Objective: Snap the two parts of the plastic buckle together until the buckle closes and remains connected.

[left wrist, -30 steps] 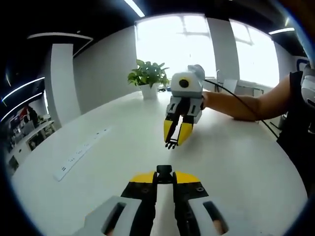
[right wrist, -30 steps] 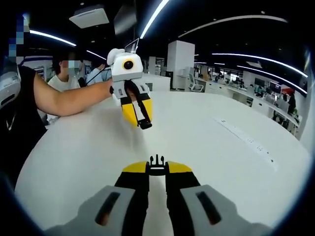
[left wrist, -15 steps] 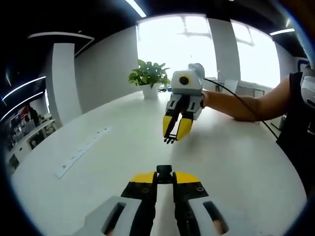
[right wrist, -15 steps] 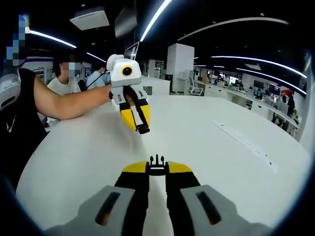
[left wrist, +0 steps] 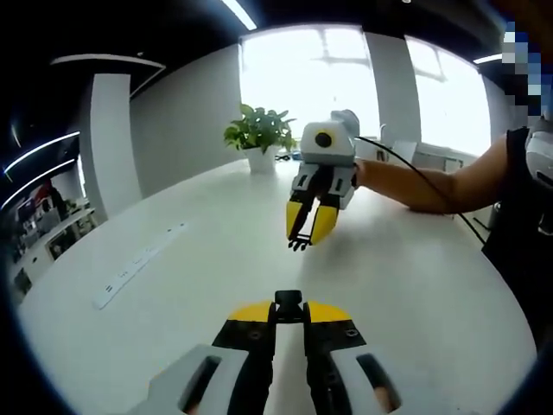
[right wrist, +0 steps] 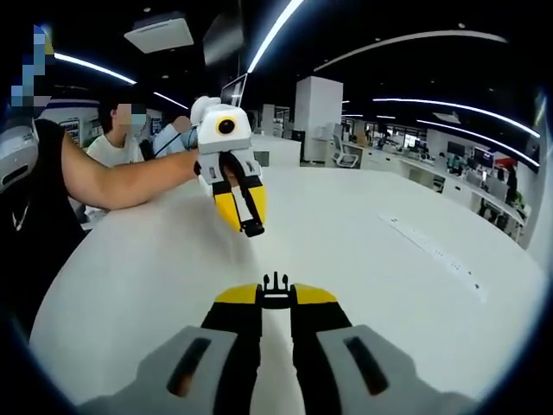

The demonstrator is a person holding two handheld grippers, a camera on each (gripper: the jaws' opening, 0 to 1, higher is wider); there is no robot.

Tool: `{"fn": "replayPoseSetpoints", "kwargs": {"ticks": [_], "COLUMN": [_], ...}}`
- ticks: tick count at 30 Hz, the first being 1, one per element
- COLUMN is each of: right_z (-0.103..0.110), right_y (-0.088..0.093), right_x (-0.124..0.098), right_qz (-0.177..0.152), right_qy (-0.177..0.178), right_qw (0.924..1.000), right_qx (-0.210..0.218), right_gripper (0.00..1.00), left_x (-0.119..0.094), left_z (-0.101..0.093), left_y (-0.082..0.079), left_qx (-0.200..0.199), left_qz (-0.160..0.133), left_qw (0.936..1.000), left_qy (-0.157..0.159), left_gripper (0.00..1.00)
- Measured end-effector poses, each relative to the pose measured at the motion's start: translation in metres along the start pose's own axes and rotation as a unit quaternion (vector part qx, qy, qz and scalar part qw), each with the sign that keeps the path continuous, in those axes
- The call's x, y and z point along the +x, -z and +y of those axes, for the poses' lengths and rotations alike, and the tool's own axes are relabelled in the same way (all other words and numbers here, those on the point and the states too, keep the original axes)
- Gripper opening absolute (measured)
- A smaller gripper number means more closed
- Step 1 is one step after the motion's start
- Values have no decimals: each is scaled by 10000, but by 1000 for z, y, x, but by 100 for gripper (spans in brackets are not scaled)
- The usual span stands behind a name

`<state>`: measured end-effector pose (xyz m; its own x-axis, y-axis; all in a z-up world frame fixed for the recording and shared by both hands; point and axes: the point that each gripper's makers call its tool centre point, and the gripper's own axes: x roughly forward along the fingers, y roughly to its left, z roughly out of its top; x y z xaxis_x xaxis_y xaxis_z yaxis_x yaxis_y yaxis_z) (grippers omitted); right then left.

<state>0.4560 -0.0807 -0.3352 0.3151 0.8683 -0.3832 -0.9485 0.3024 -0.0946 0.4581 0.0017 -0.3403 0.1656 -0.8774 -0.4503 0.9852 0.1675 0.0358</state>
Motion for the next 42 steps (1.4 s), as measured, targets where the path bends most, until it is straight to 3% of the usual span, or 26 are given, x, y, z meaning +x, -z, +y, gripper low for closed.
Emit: {"fn": "replayPoseSetpoints", "kwargs": {"ticks": [22,28,42], "right_z": [7,10,21], "right_y": [-1,-1,-3], "right_x": [-2,1,2], "right_qz": [-17,18,-15], "right_qy": [-9,-60,-147], "right_qw": [10000,10000,9999], "right_qx": [19,-19,16], "right_gripper": [11,11,11], "left_x": [2,-4,-4], "left_z": [-6,-13,-18], "left_y": [-4,5,4], "left_qx": [43,14,32], "left_qz": [-6,49,64], "left_qw": [10000,10000,9999], "left_qy": [69,39,104], "left_gripper": [10,10,10]}}
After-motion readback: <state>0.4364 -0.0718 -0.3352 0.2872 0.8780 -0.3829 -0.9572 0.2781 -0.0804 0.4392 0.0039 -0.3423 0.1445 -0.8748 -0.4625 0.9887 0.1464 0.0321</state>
